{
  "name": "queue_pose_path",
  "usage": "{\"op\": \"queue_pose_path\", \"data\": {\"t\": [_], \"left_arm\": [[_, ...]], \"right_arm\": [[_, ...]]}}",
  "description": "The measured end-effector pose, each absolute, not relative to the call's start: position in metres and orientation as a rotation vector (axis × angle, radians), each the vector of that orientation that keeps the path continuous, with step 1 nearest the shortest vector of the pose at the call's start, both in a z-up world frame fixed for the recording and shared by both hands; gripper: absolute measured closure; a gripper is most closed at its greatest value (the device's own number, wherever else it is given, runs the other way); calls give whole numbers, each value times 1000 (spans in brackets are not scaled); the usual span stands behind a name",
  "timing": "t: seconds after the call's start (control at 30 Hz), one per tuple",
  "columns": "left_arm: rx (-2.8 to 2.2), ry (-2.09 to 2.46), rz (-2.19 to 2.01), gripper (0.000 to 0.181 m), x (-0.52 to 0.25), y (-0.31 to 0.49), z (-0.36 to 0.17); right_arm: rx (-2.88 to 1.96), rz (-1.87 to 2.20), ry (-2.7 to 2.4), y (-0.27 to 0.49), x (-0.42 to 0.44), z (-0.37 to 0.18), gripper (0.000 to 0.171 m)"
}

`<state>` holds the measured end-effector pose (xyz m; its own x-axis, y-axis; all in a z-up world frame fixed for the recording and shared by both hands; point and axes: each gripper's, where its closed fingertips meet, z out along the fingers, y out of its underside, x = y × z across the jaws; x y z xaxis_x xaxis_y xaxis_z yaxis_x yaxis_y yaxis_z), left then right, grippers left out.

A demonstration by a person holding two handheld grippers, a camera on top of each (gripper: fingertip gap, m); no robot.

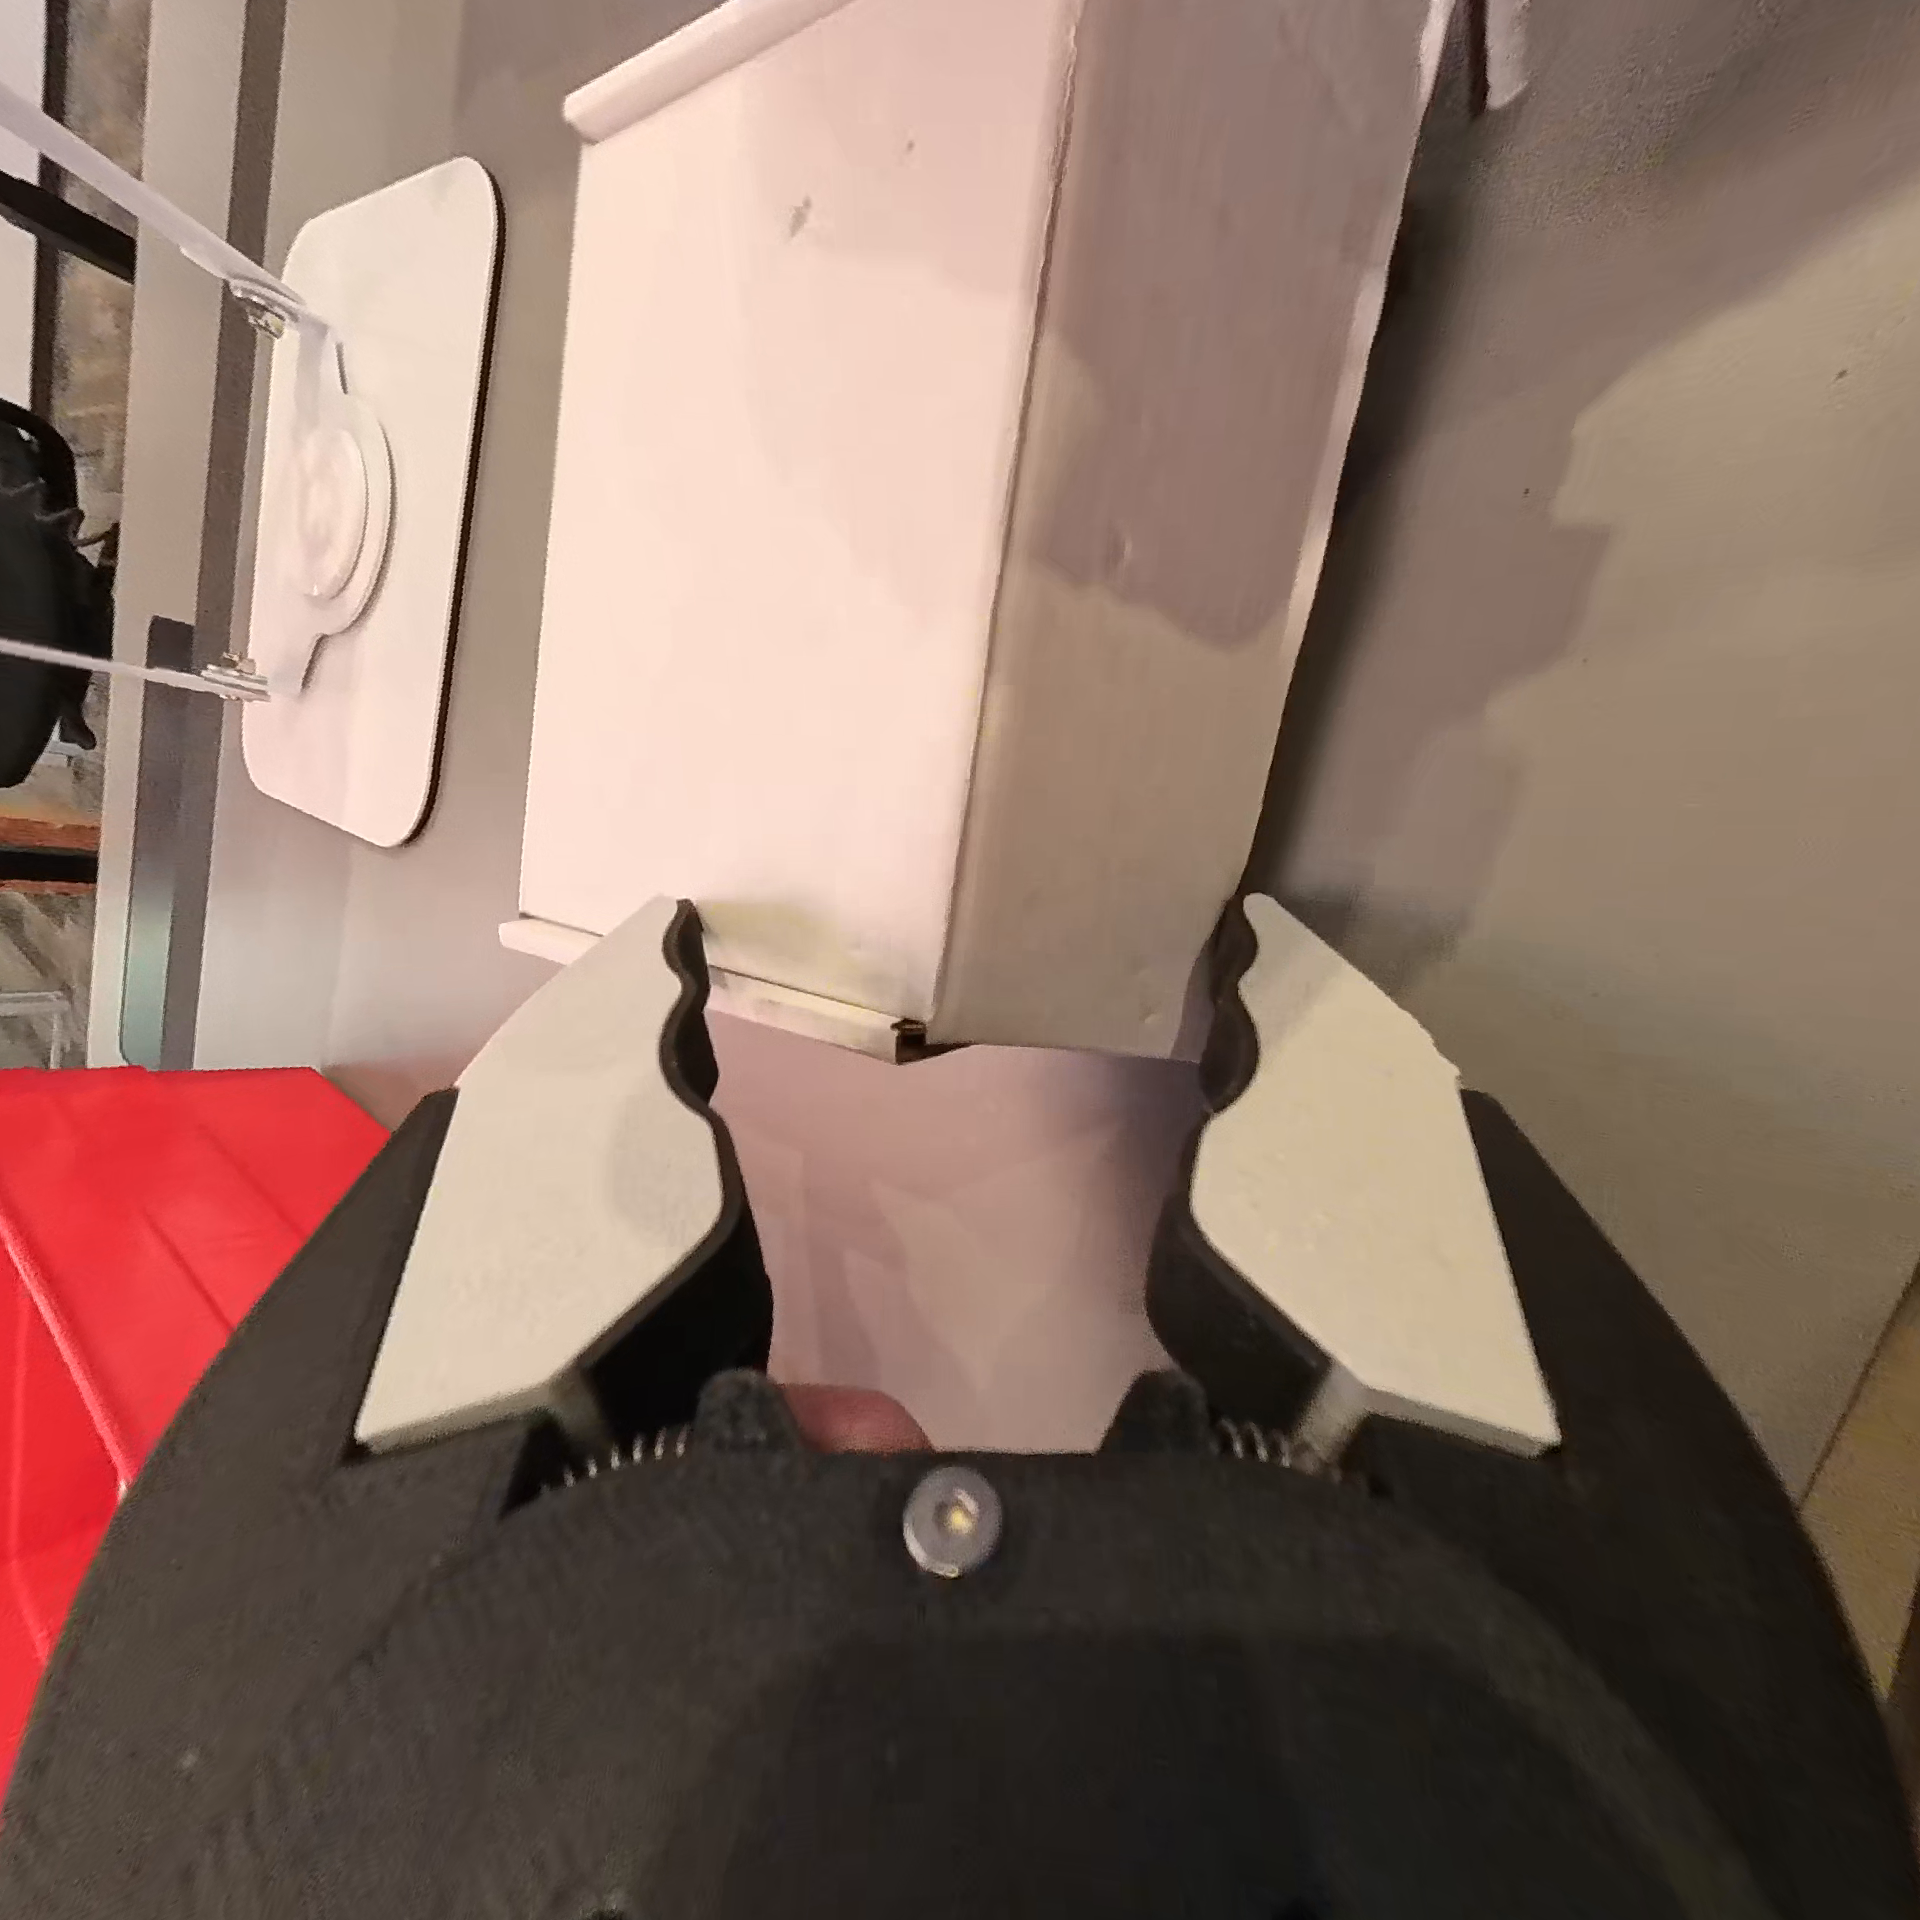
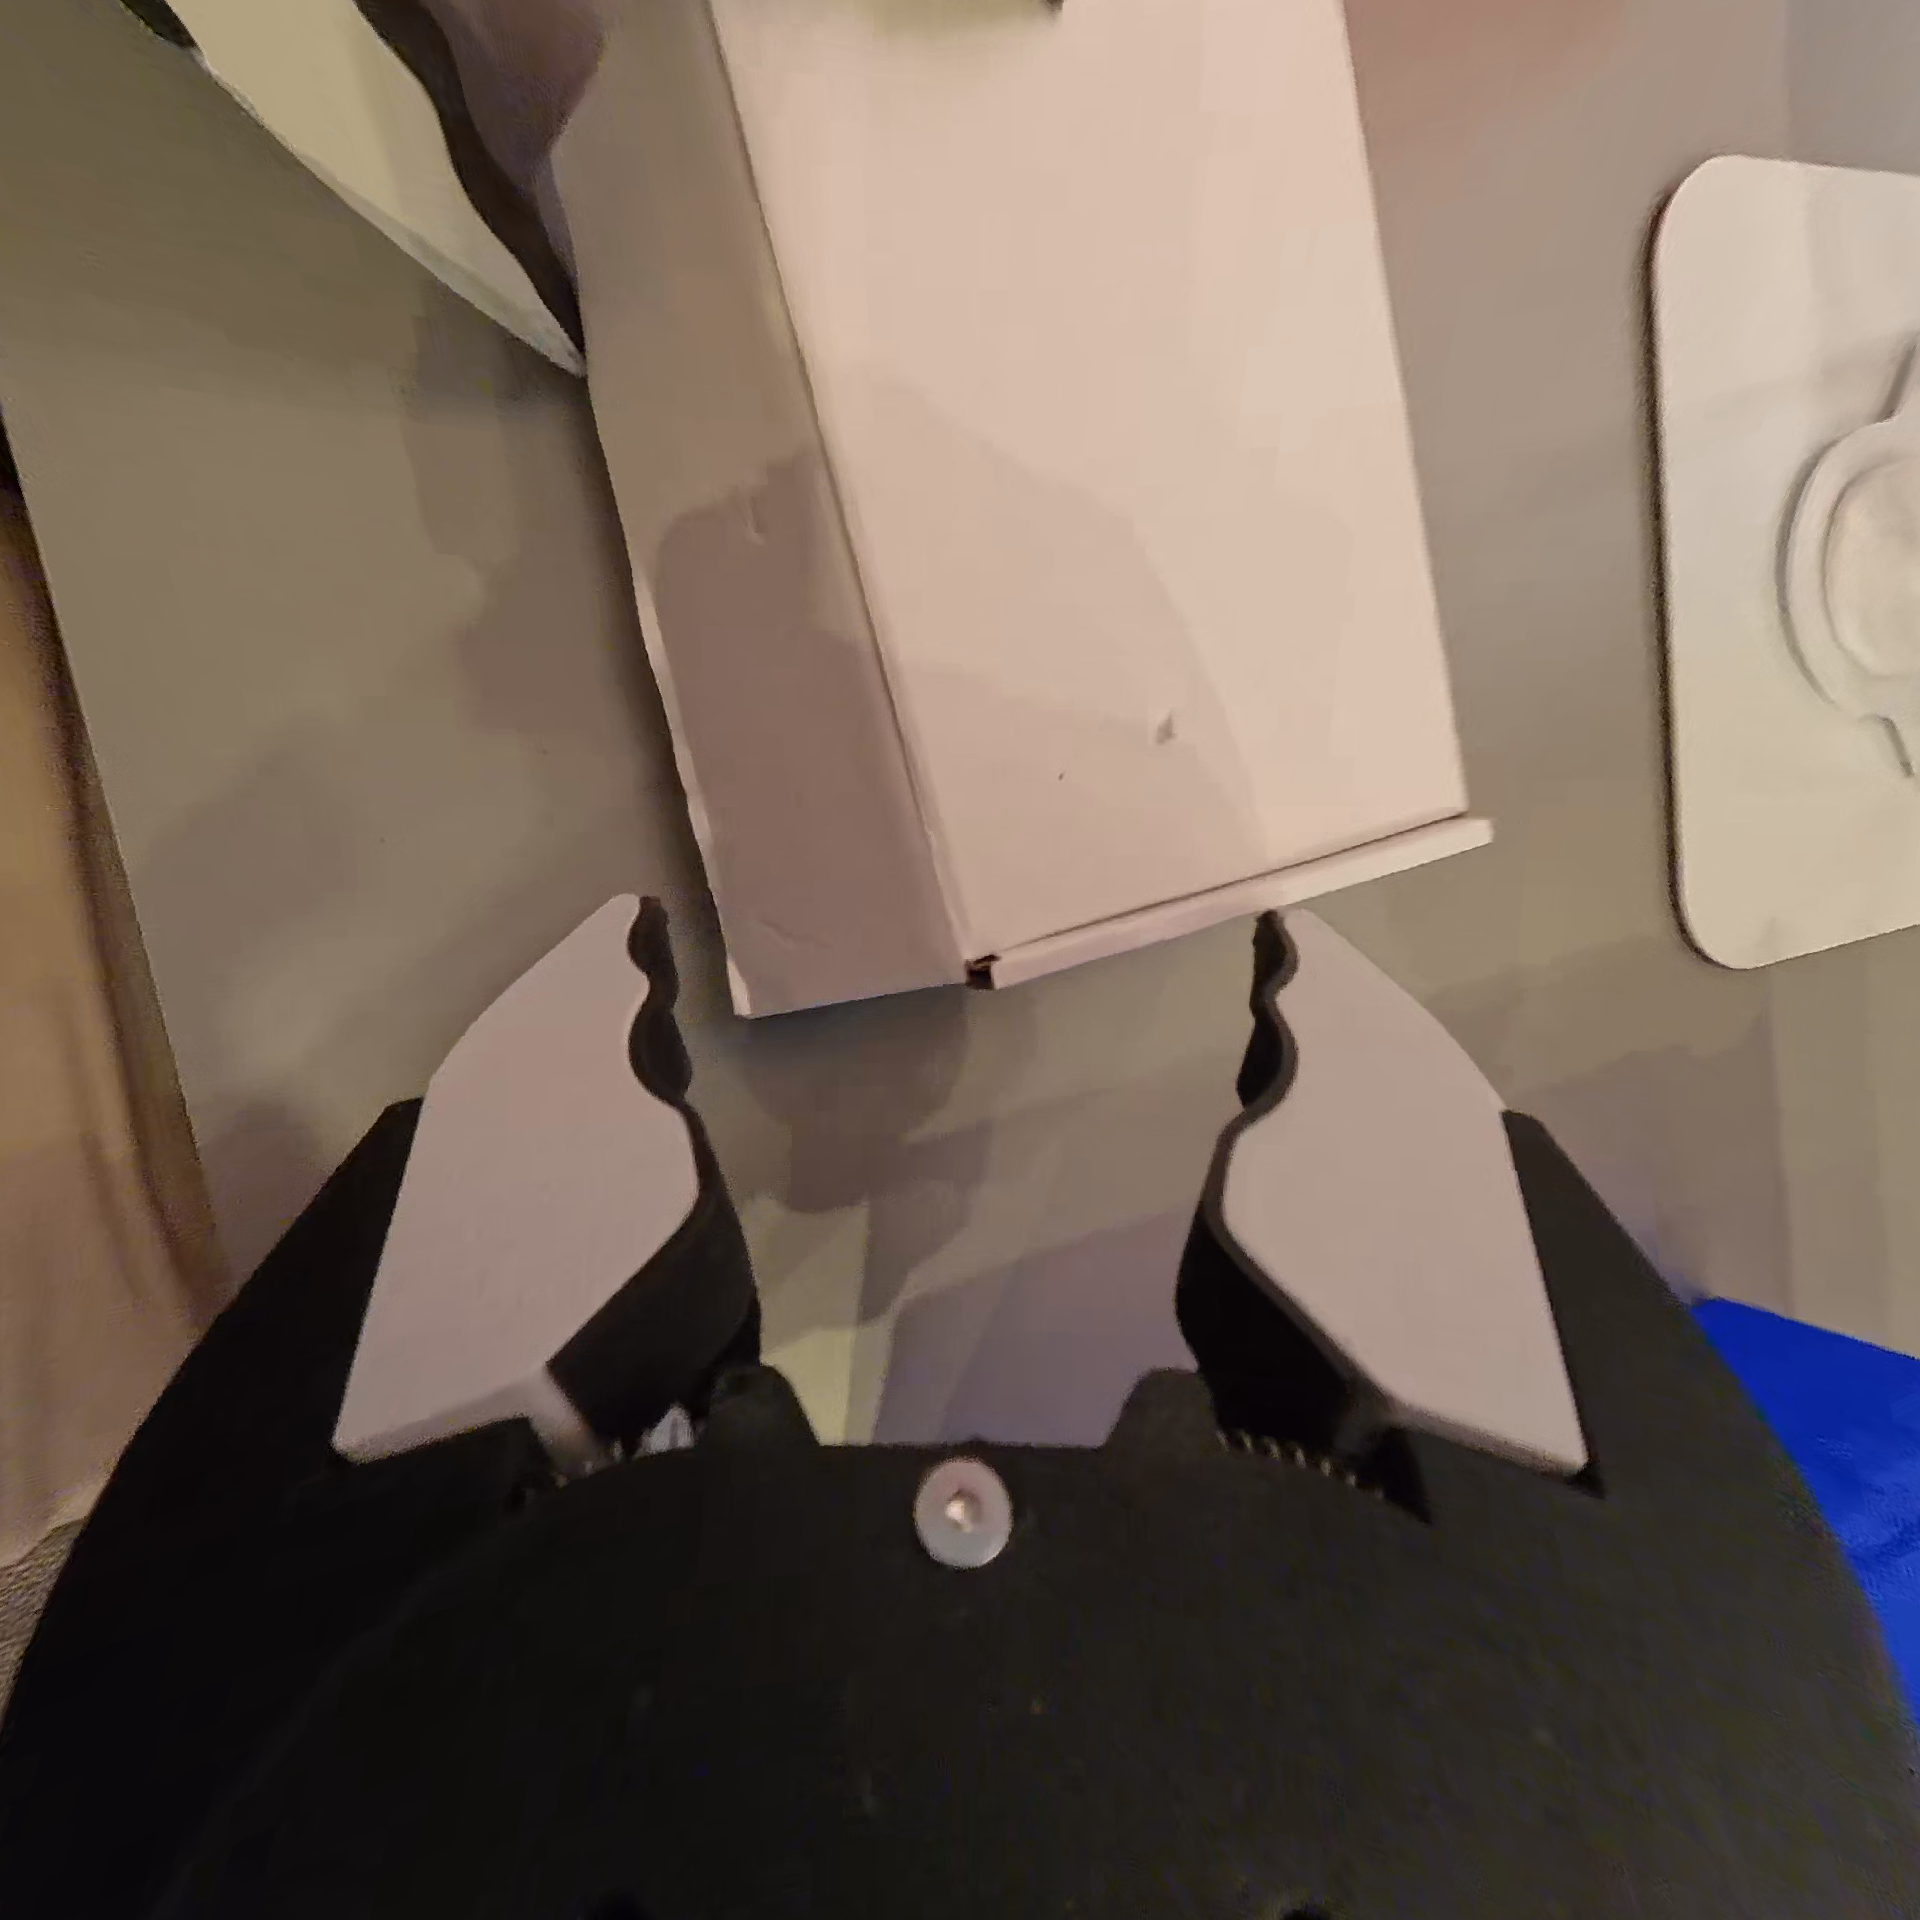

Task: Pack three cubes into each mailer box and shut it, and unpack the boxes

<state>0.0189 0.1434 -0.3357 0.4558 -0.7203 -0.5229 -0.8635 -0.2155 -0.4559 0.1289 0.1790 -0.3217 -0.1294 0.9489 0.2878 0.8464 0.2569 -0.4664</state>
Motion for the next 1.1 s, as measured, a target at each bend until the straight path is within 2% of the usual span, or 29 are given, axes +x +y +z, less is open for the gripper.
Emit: {"op": "queue_pose_path", "data": {"t": [0.37, 0.4, 0.6, 0.73, 1.1], "left_arm": [[-1991, 1388, 210, 83, 20, 140, -337], [-1961, 1408, 260, 90, 18, 143, -336], [-1930, 1398, 311, 95, 16, 147, -335], [-1844, 1381, 446, 107, 13, 155, -332], [-1815, 1386, 405, 109, 14, 153, -333]], "right_arm": [[-1404, 7, -2088, 194, 119, -338, 71], [-1402, 3, -2086, 194, 119, -338, 71], [-1379, -45, -2072, 196, 119, -337, 78], [-1338, -121, -2029, 205, 116, -335, 88], [-1293, -86, -2055, 200, 121, -335, 89]]}}
